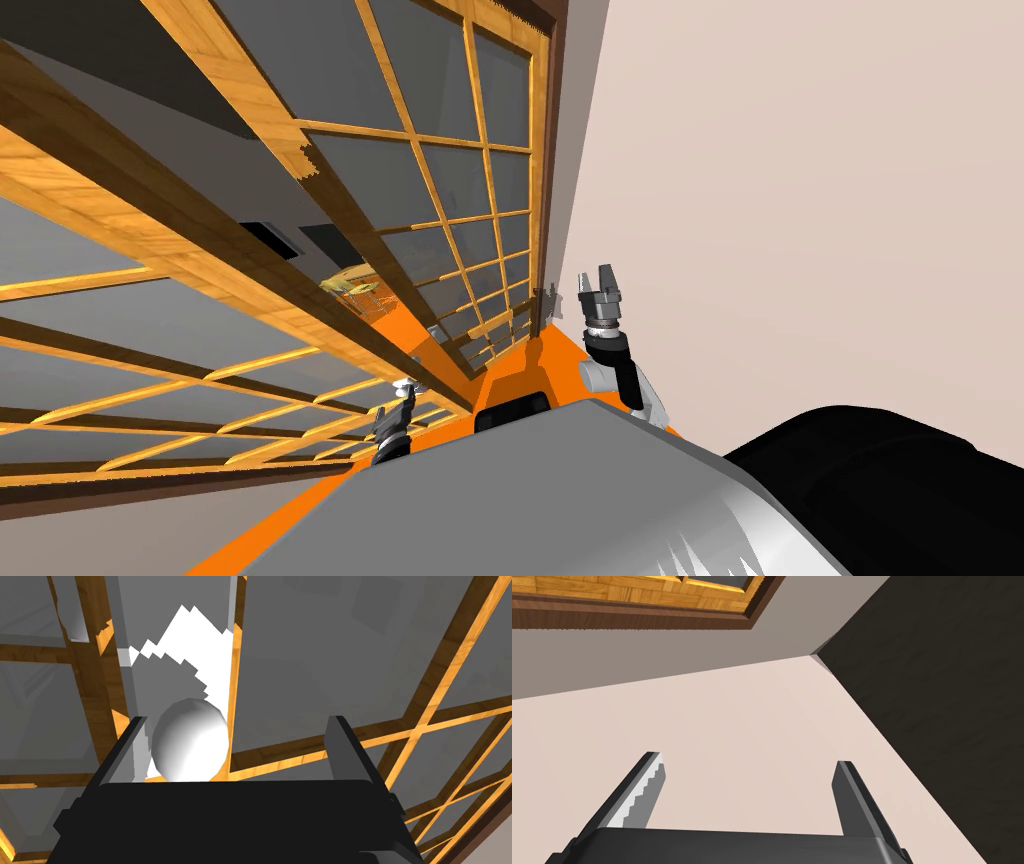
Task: Pull the door open
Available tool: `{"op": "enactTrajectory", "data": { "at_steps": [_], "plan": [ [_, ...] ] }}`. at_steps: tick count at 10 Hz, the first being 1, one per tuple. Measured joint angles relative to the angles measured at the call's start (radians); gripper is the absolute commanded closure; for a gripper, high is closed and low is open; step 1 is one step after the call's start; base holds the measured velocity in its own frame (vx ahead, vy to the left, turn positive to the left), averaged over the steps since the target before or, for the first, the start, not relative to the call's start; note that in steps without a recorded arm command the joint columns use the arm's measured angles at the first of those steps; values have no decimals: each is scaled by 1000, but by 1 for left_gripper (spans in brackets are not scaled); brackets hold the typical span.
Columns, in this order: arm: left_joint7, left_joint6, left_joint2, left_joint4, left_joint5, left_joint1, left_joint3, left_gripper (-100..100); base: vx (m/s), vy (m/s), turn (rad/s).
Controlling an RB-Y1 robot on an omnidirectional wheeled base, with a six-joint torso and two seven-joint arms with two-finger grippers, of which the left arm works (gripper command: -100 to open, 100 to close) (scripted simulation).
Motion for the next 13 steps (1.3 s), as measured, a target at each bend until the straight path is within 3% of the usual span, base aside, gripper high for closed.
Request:
{"op": "enactTrajectory", "data": {
  "at_steps": [2, 4, 6, 7, 8, 9, 10, 11, 13],
  "plan": [
    [36, 30, -4, -38, 5, 31, -12, 100, -72, -10, 23],
    [36, 0, 9, 24, 16, 6, -3, 100, -20, -10, 0],
    [52, 8, 19, 27, 22, 2, -8, 100, -39, -2, 13],
    [67, 17, 14, 2, 23, 16, -15, 100, -51, -2, 31],
    [79, 3, 18, 22, 32, 11, -16, 100, -63, -20, -7],
    [97, 9, 19, -1, 34, 30, -22, 100, -74, -23, 35],
    [115, -10, 33, 39, 44, 21, -22, 100, -71, -9, 39],
    [133, 11, 23, -6, 44, 49, -30, 100, -85, -2, 26],
    [168, 21, 27, 5, 61, 46, -38, 100, -64, -1, 11]
  ]
}}
